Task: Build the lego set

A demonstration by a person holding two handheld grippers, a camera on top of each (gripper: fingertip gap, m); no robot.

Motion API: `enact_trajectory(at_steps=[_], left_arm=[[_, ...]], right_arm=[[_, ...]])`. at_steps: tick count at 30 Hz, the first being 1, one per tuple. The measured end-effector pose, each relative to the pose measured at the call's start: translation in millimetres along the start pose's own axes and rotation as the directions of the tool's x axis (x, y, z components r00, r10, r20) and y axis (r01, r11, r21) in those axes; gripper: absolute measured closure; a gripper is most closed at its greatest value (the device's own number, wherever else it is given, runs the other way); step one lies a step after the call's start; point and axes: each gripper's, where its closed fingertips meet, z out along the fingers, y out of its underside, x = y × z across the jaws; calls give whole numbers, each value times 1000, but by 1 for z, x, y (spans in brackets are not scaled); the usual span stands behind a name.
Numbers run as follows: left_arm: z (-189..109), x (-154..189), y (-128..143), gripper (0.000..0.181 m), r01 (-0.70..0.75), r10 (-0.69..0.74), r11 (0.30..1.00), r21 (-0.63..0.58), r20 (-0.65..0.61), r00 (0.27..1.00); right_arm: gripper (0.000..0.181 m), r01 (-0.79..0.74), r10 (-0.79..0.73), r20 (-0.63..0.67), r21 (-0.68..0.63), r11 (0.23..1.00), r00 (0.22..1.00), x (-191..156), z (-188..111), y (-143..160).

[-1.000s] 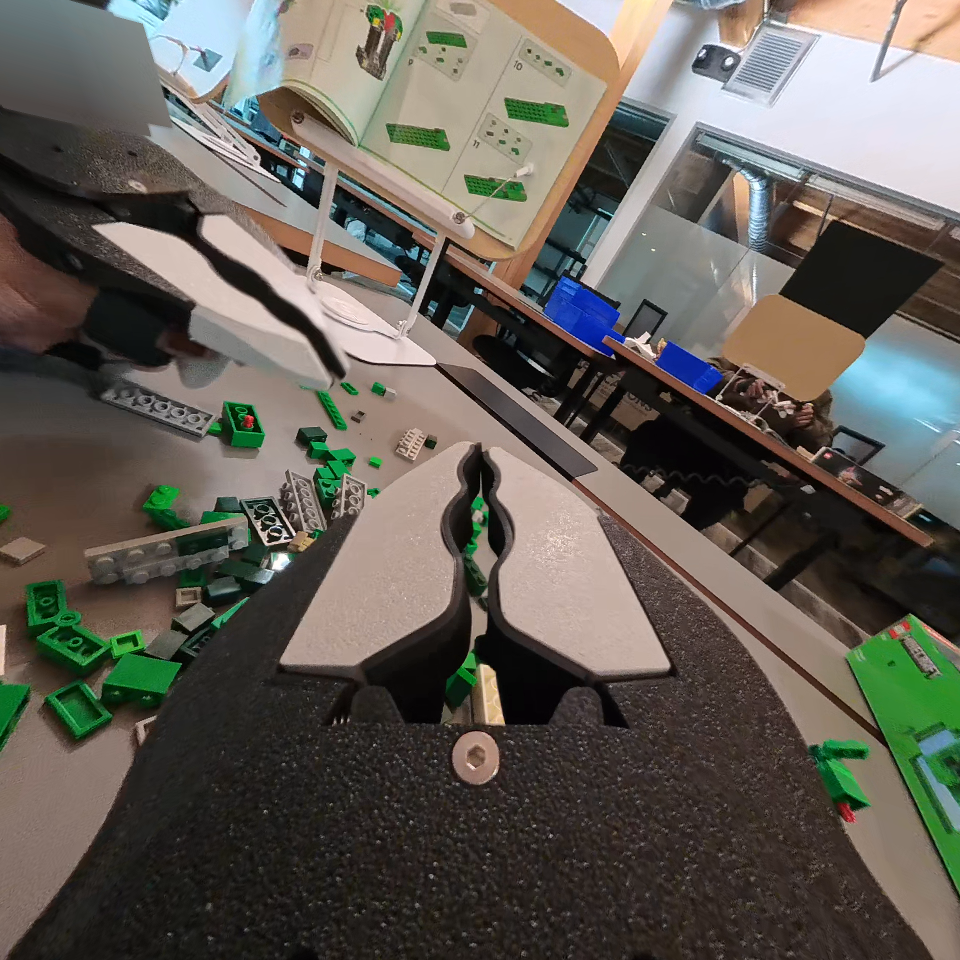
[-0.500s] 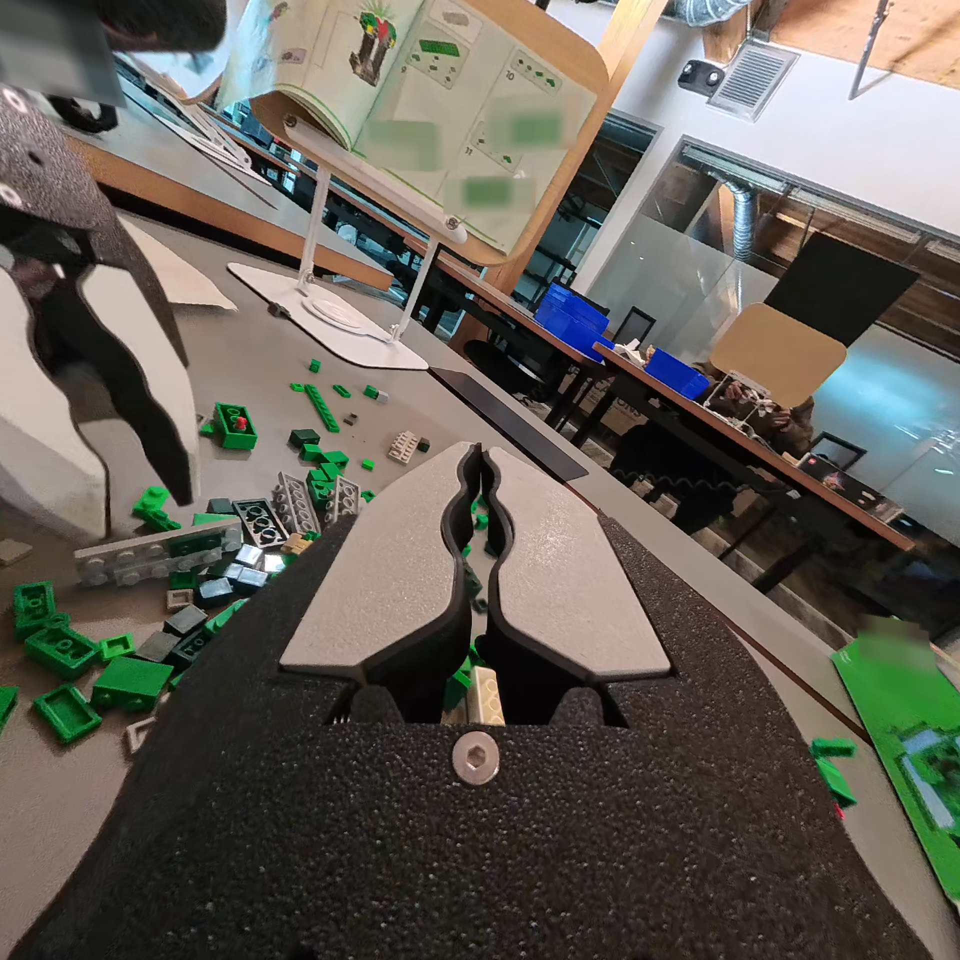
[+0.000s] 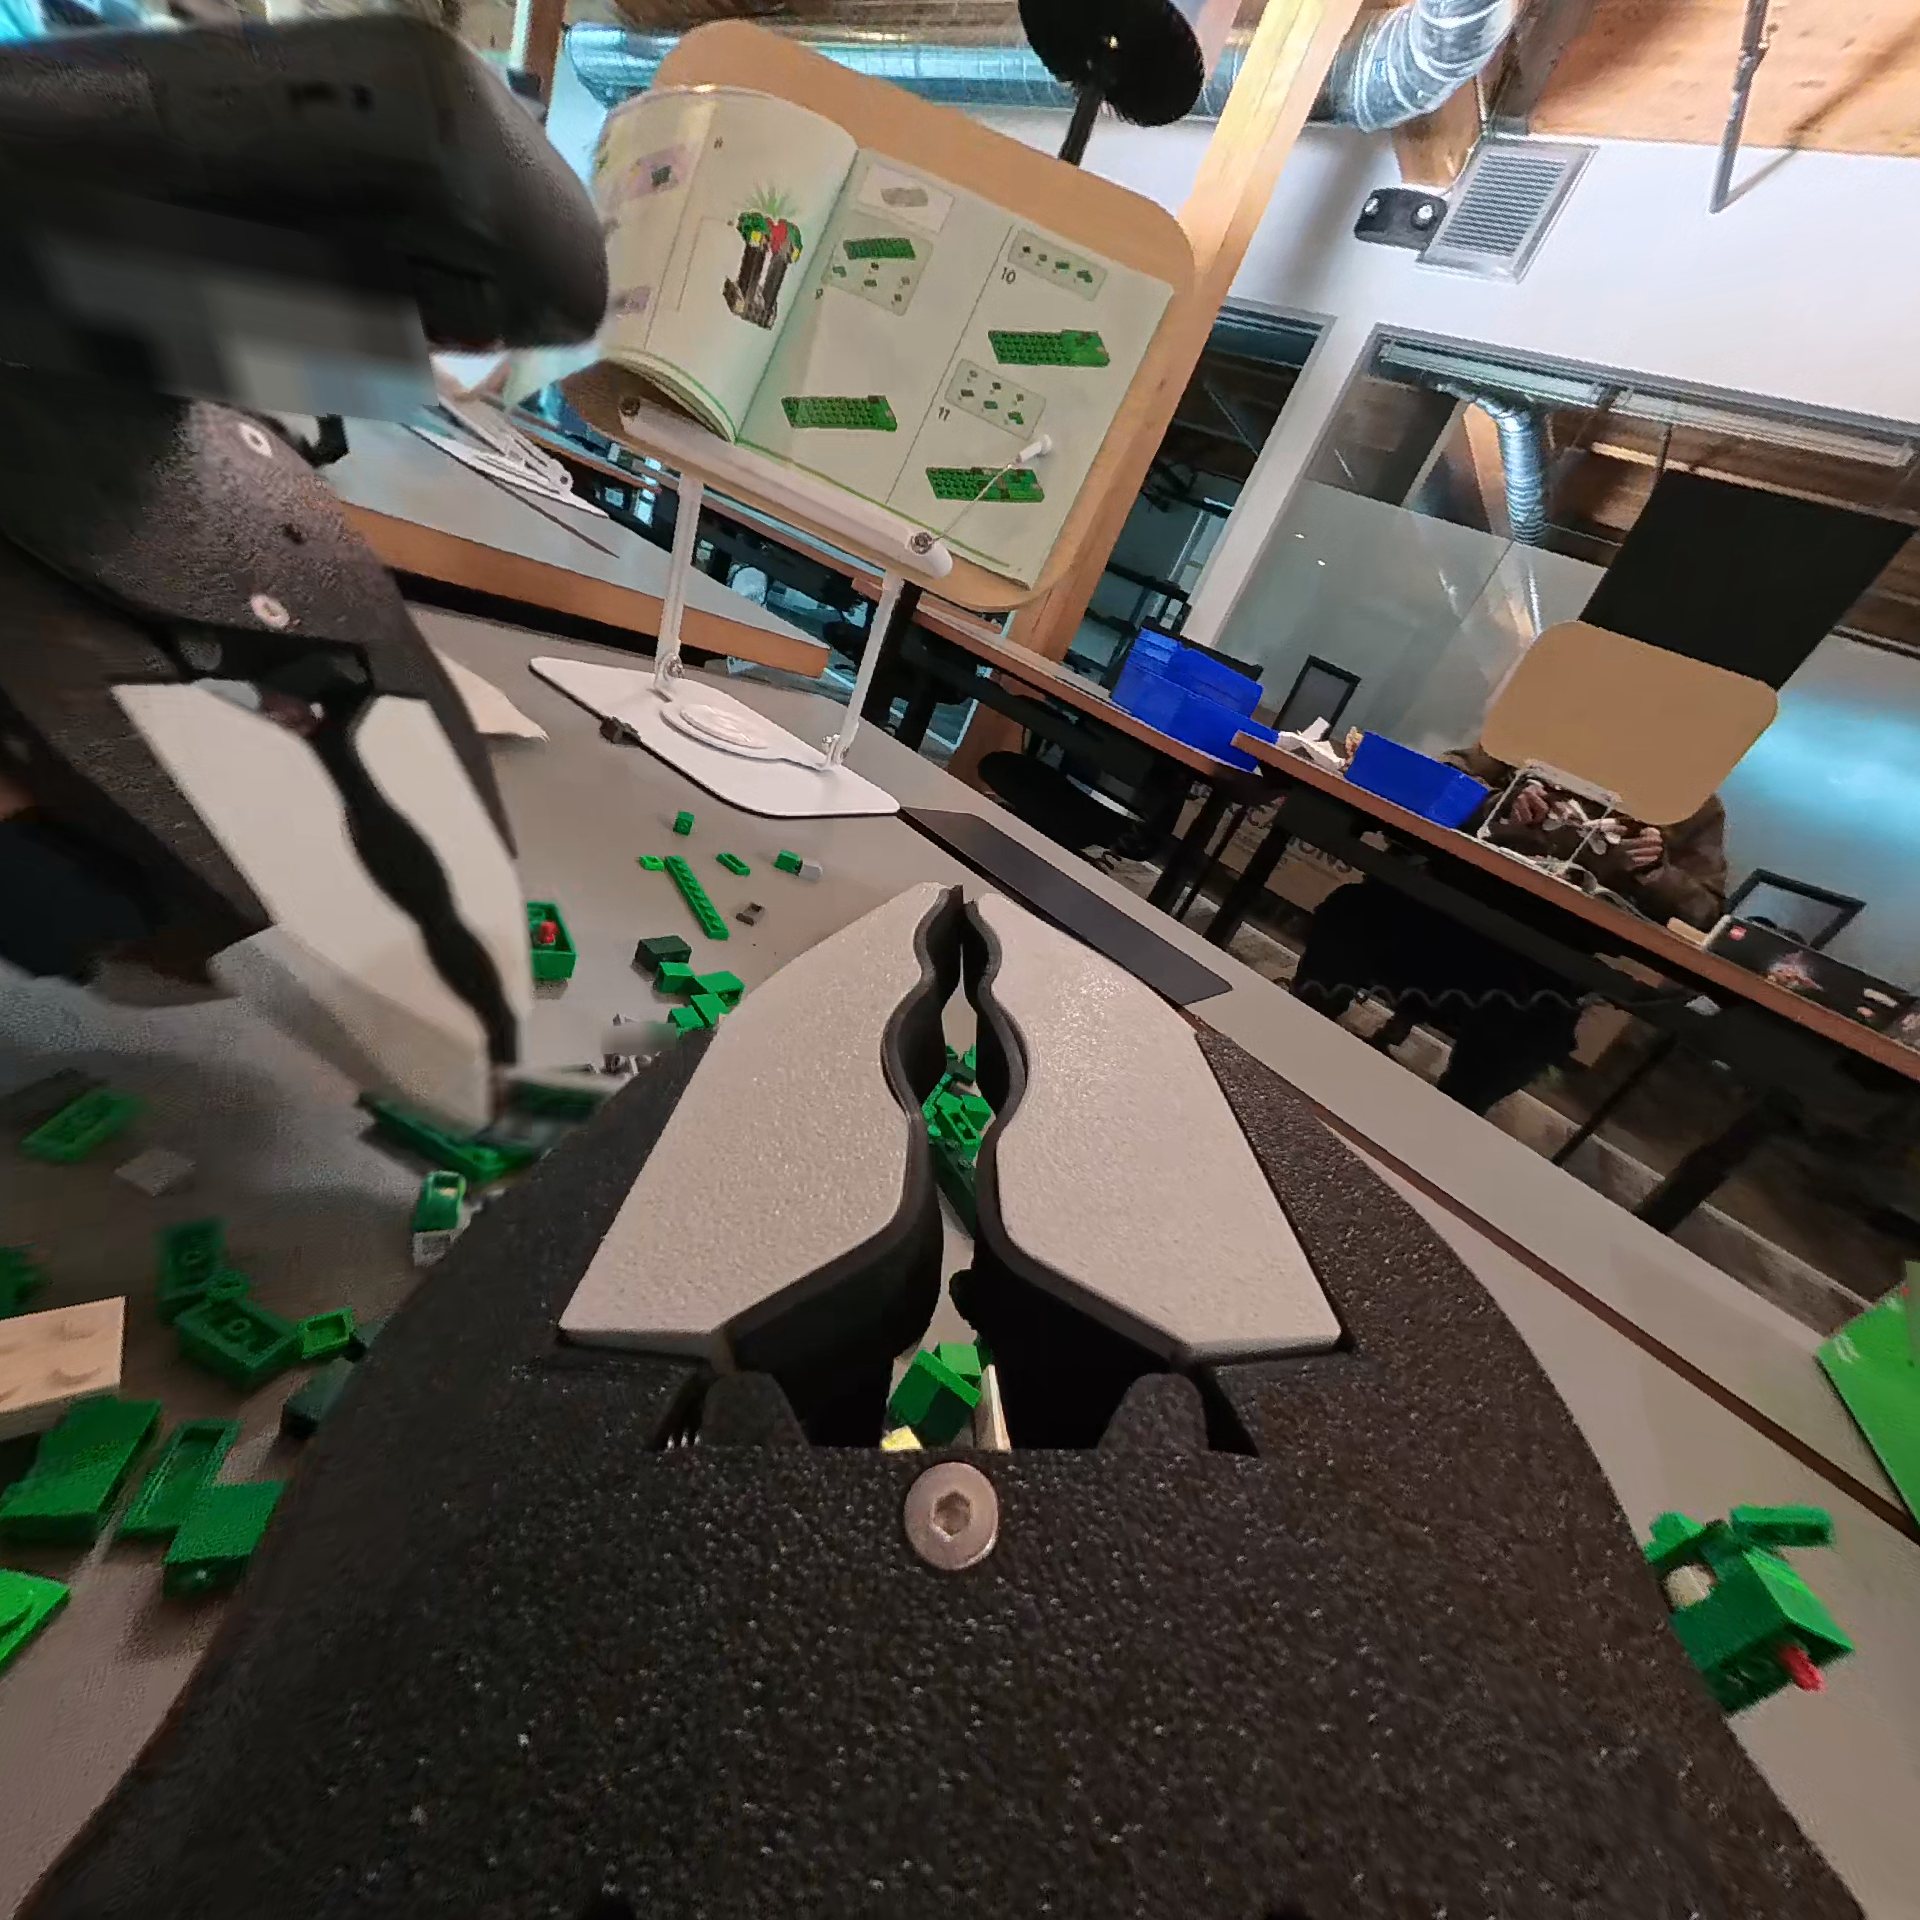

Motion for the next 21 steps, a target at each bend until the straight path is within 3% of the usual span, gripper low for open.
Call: enact_trajectory(at_steps=[1, 4, 6, 9, 12, 15, 21], left_arm=[[-2, -7, -8, 176, -25, 24, 999, 40, 31, 999], [-9, -21, -34, 175, -139, 121, 972, 189, 105, 987], [-14, -29, -55, 176, -214, 158, 925, 313, 197, 968], [-16, -27, -77, 176, -285, 177, 857, 430, 275, 945], [-19, -20, -92, 176, -345, 190, 801, 490, 338, 922], [-22, -10, -101, 176, -367, 206, 773, 517, 343, 916], [-16, 4, -100, 176, -433, 270, 761, 483, 371, 889]], right_arm=[[181, -10, 10, -3, 3, 1000, 1000, 1, 0, 0], [181, -64, 64, -6, 33, 997, 998, 5, 0, -5], [181, -178, 177, 21, 49, 983, 984, 6, 2, -9], [154, -480, 475, 101, 29, 877, 874, 5, 4, -10], [139, -676, 667, 180, -14, 737, 723, 2, 6, -10], [139, -732, 719, 241, -51, 680, 652, -6, 7, -11], [162, -743, 728, 279, -68, 666, 627, -15, 7, -12]])
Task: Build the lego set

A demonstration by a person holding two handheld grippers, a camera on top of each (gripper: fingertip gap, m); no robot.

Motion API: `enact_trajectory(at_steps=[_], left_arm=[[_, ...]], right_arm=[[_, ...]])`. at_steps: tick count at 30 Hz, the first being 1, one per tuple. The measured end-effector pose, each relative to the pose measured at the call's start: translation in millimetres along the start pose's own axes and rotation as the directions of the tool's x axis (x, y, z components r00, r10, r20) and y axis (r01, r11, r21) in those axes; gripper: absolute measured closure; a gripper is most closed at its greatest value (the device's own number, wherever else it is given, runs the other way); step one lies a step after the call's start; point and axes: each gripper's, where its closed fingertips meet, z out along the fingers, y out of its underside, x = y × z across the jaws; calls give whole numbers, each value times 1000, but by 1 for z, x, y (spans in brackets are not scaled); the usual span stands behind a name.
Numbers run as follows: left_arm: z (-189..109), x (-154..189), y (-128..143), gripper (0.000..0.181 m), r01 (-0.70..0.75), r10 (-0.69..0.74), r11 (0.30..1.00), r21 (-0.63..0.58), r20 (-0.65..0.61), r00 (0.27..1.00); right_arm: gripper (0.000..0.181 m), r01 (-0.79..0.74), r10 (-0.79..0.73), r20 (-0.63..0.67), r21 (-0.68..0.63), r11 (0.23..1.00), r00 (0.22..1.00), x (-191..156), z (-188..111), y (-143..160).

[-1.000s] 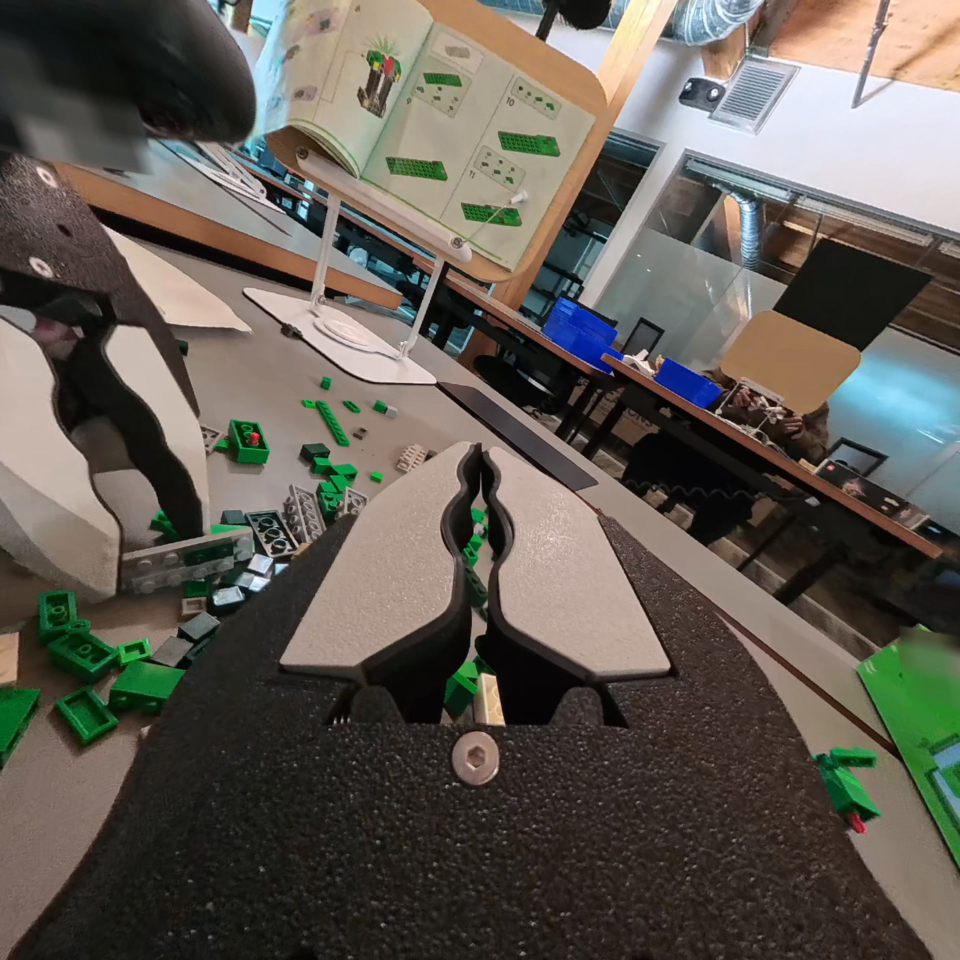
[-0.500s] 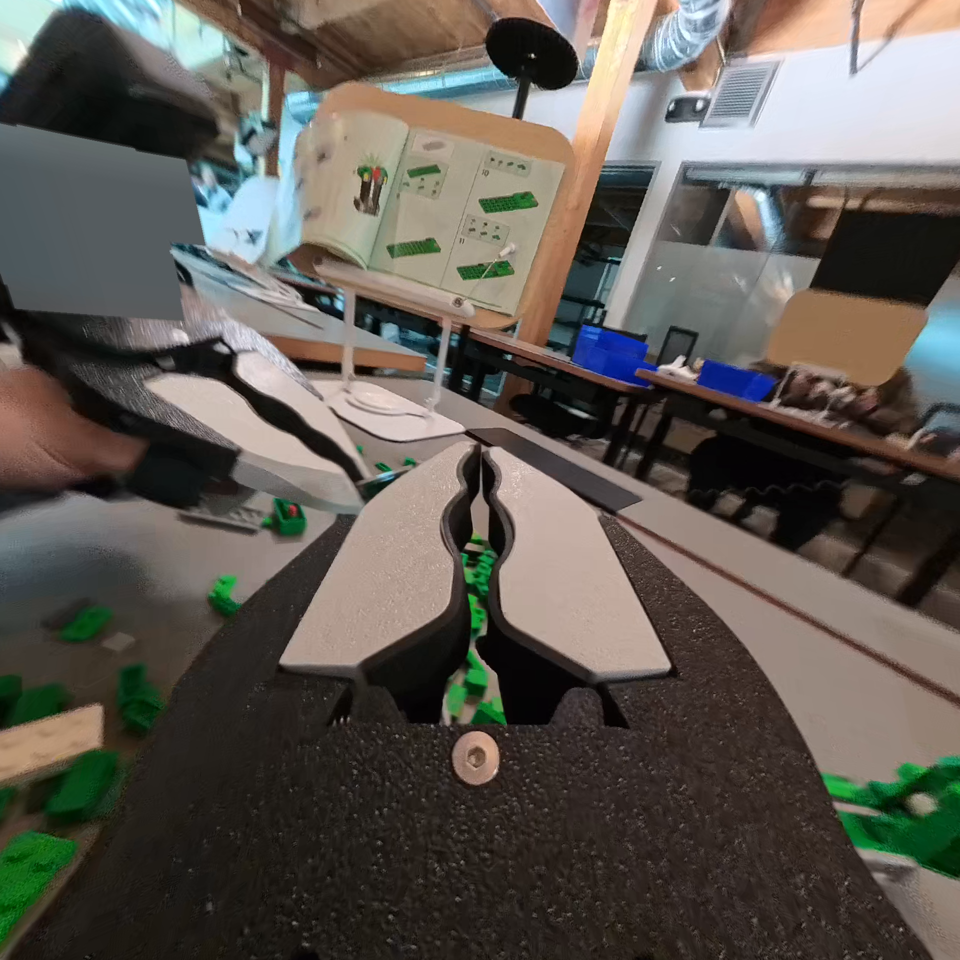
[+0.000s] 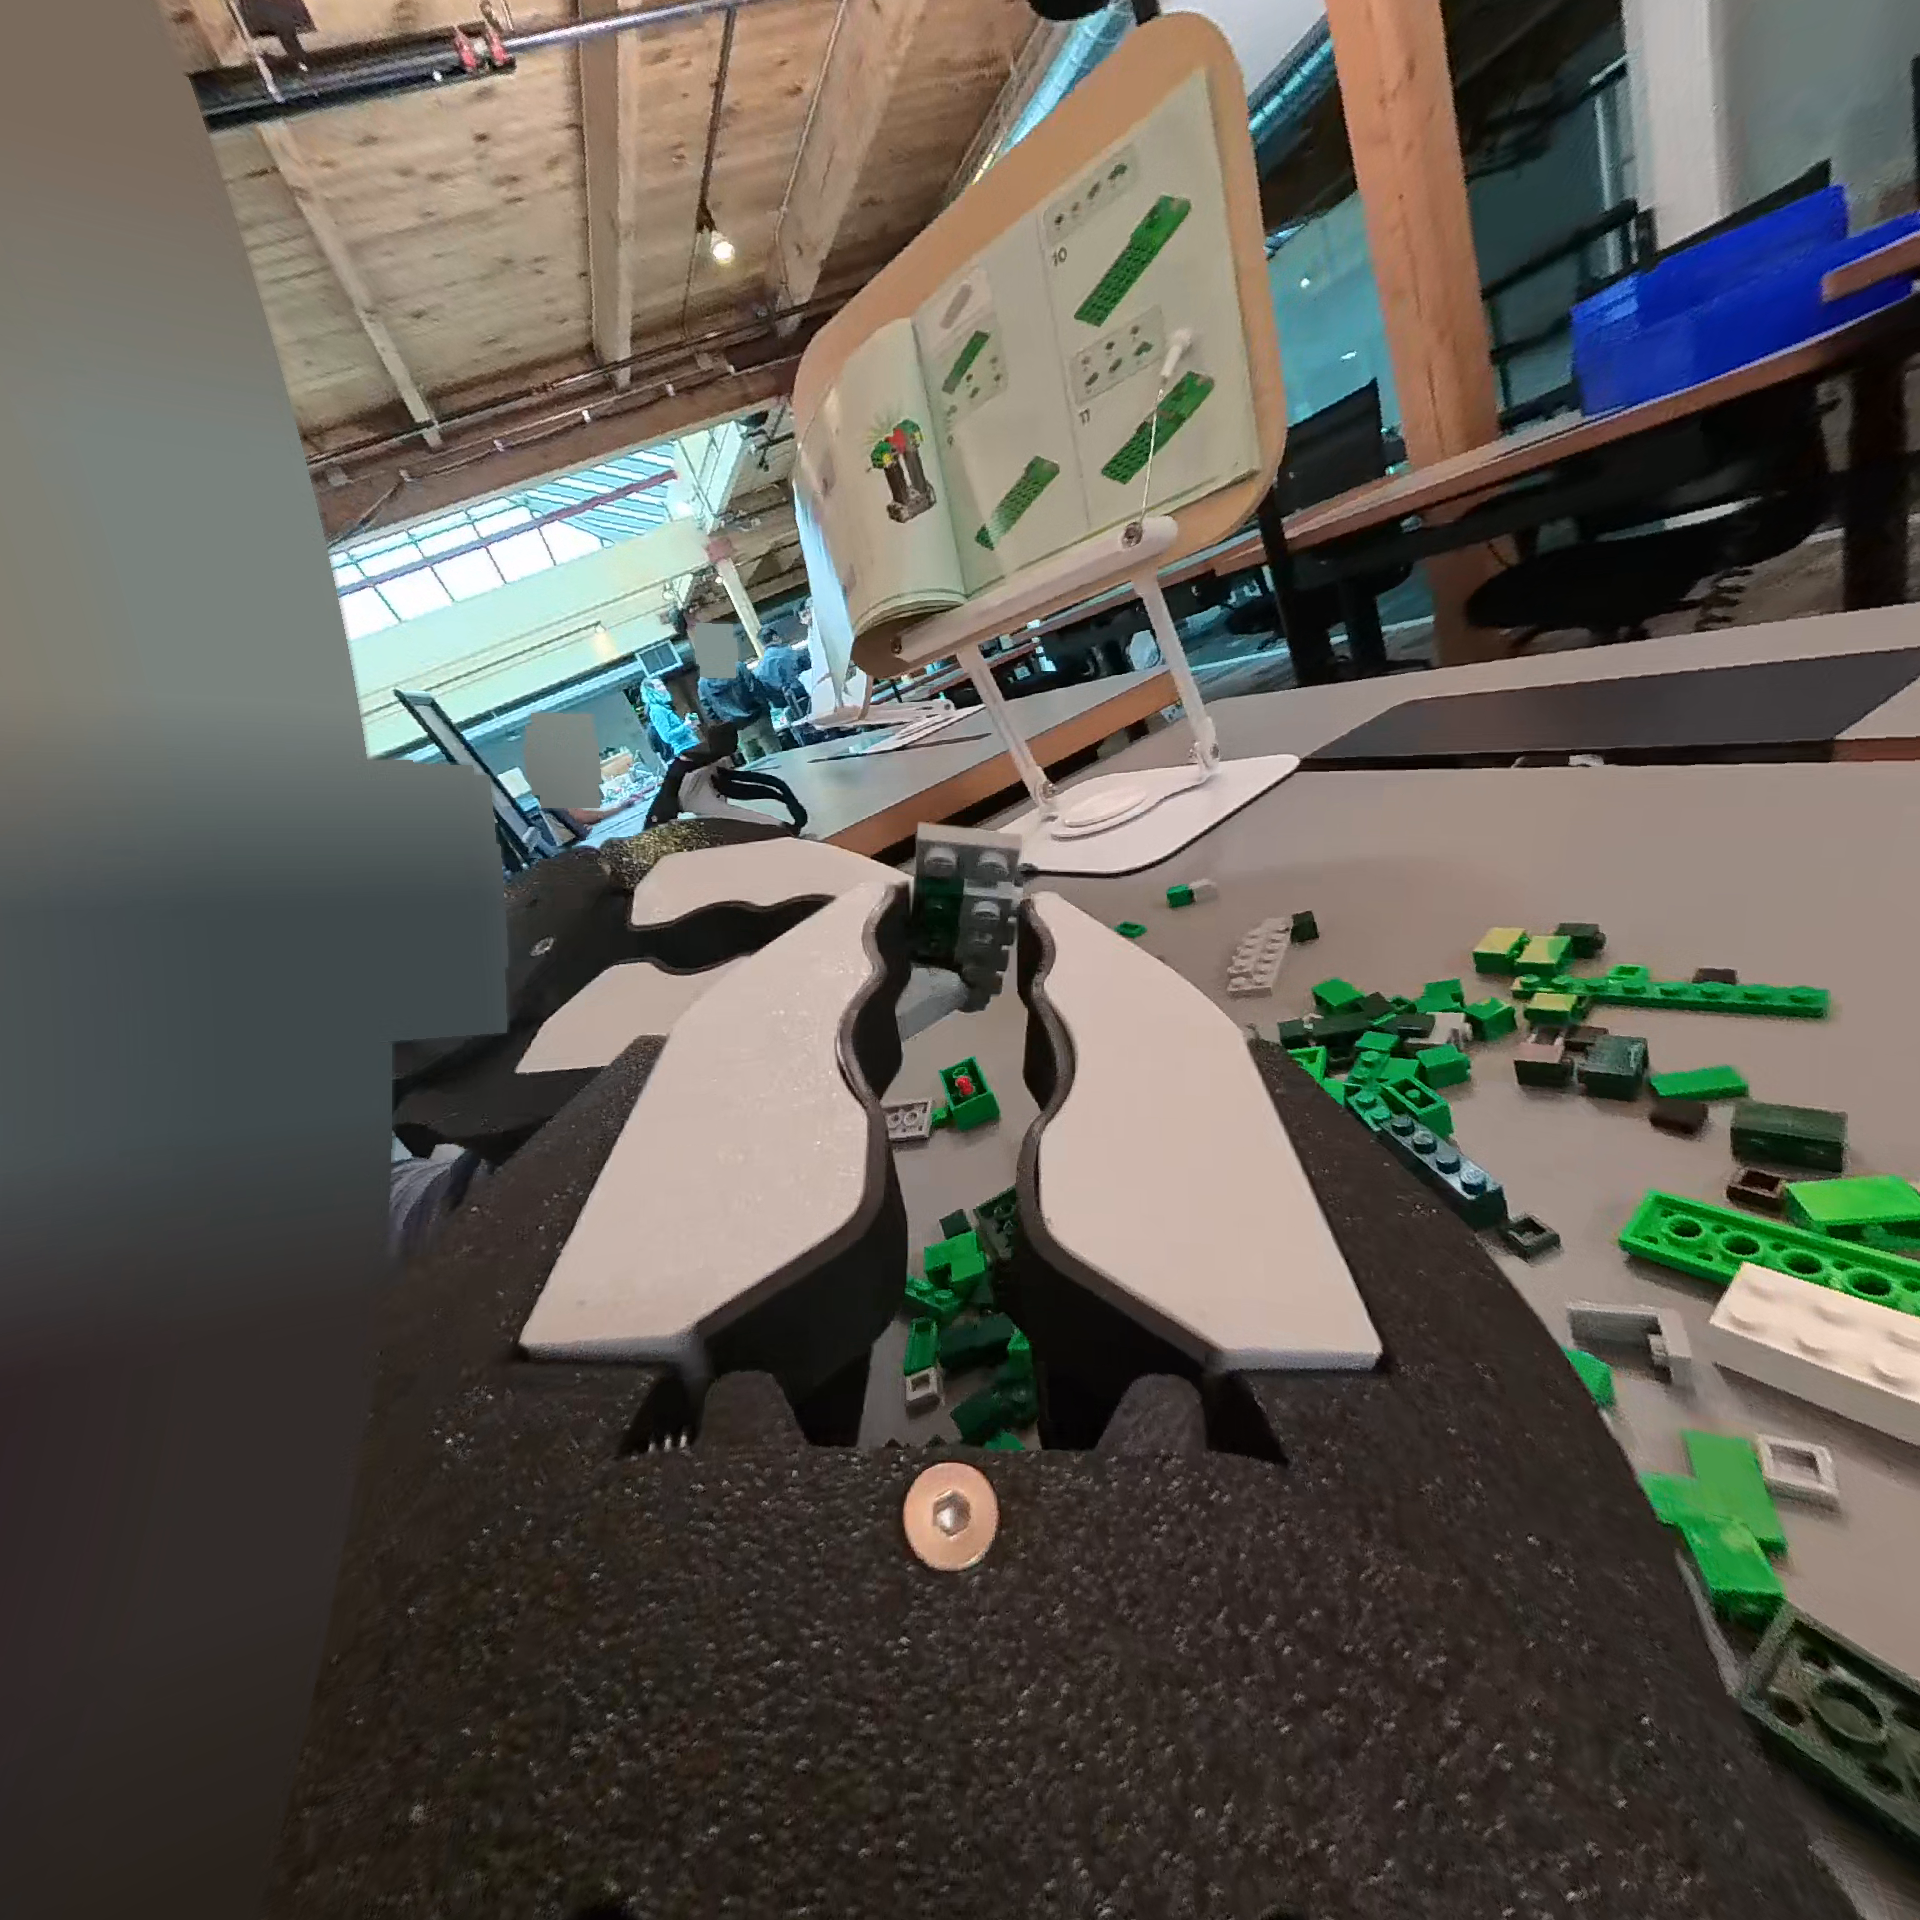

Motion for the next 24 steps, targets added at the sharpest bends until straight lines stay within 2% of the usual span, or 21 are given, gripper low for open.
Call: enact_trajectory(at_steps=[2, 5, 10, 14, 17, 19, 22, 24], left_arm=[[-1, 1, -3, 176, 63, -63, 998, 13, -41, 997], [-8, 5, -8, 176, 195, -186, 980, 32, -188, 964], [-13, 13, -3, 176, 272, -257, 962, 6, -311, 915], [-13, 16, 4, 177, 378, -362, 925, -36, -387, 848], [-11, 15, 11, 177, 345, -346, 936, -70, -368, 863], [-13, 13, 21, 177, 290, -321, 947, -139, -352, 879], [-30, 22, 48, 176, 144, -294, 927, -345, -433, 852], [-44, 34, 66, 176, 46, -319, 870, -490, -492, 810]], right_arm=[[162, 7, -7, 37, 4, 1000, 999, -4, 0, -2], [162, 71, -62, 151, -55, 996, 987, -13, -2, -1], [162, 130, -82, 288, -151, 980, 954, -18, -9, 8], [163, 170, -98, 313, -210, 963, 945, -15, -13, 16], [163, 162, -82, 286, -268, 950, 955, -8, -12, 23], [166, 204, -121, 247, -343, 917, 961, 1, -14, 31], [167, 259, -180, 197, -534, 805, 964, 21, -29, 52], [168, 255, -168, 195, -634, 730, 966, 27, -39, 65]])
